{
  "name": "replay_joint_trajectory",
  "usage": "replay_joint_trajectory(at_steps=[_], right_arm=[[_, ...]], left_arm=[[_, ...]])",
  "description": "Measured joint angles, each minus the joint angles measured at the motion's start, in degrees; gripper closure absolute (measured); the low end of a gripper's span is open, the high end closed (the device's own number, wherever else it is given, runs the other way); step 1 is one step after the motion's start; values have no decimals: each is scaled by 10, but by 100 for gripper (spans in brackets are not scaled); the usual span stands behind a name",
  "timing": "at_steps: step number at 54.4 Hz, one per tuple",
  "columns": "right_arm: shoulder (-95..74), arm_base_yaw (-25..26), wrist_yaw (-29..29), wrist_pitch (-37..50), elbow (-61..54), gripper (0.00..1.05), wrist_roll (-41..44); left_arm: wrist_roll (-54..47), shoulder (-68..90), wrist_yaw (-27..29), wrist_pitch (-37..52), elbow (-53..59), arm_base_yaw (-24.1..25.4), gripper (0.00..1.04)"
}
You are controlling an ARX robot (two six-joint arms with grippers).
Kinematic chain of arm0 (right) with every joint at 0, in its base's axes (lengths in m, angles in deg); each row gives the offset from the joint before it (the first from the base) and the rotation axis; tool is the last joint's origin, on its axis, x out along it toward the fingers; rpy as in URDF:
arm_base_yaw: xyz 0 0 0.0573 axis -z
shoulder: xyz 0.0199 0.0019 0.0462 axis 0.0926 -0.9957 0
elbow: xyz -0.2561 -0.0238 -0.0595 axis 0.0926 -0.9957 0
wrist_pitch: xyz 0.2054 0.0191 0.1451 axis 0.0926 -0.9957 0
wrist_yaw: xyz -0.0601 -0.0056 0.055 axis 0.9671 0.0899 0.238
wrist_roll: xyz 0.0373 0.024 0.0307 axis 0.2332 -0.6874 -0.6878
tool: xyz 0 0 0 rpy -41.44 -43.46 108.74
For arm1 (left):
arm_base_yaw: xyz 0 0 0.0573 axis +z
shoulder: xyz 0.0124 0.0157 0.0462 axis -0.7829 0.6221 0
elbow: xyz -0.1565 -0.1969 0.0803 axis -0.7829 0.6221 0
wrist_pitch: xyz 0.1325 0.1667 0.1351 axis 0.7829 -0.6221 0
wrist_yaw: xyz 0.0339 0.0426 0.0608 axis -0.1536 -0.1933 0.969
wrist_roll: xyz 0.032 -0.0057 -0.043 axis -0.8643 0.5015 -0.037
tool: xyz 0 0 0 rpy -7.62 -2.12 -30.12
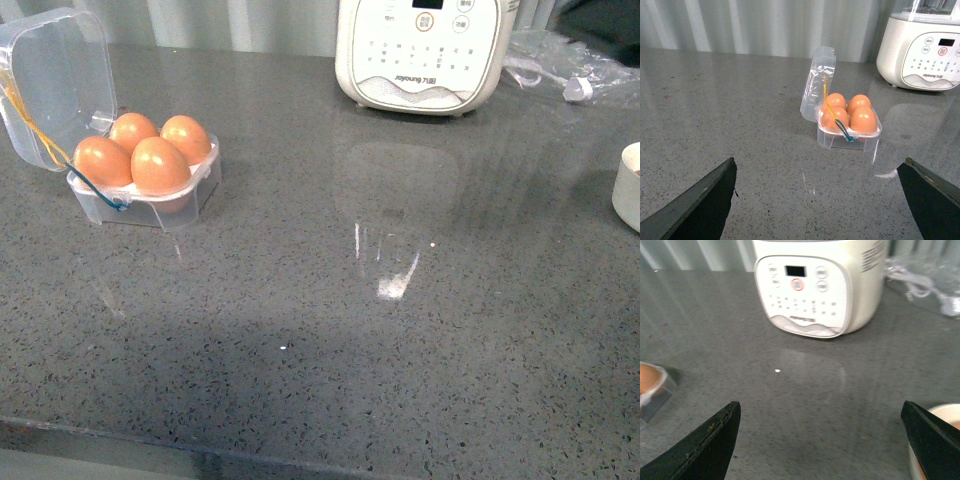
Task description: Put egg into box
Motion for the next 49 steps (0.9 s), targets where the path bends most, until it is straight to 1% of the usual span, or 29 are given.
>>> replay_joint_trajectory(at_steps=[12, 17, 20, 24, 34, 37, 39, 45, 49], right_arm=[[156, 66, 31, -37, -83, 7, 54], [230, 99, 50, -58, -126, 7, 98], [263, 110, 59, -66, -143, 7, 123], [294, 119, 57, -80, -154, 7, 139], [374, 136, 47, -122, -169, 8, 143], [401, 124, 64, -85, -191, 16, 118], [419, 119, 64, -77, -203, 21, 105], [513, 111, 63, -119, -254, 48, 72], [543, 111, 64, -122, -273, 62, 66]], left_arm=[[0, 0, 0, 0, 0, 0, 7], [0, 0, 0, 0, 0, 0, 7], [0, 0, 0, 0, 0, 0, 7], [0, 0, 0, 0, 0, 0, 7], [0, 0, 0, 0, 0, 0, 7], [0, 0, 0, 0, 0, 0, 7], [0, 0, 0, 0, 0, 0, 7], [0, 0, 0, 0, 0, 0, 7], [0, 0, 0, 0, 0, 0, 7]])
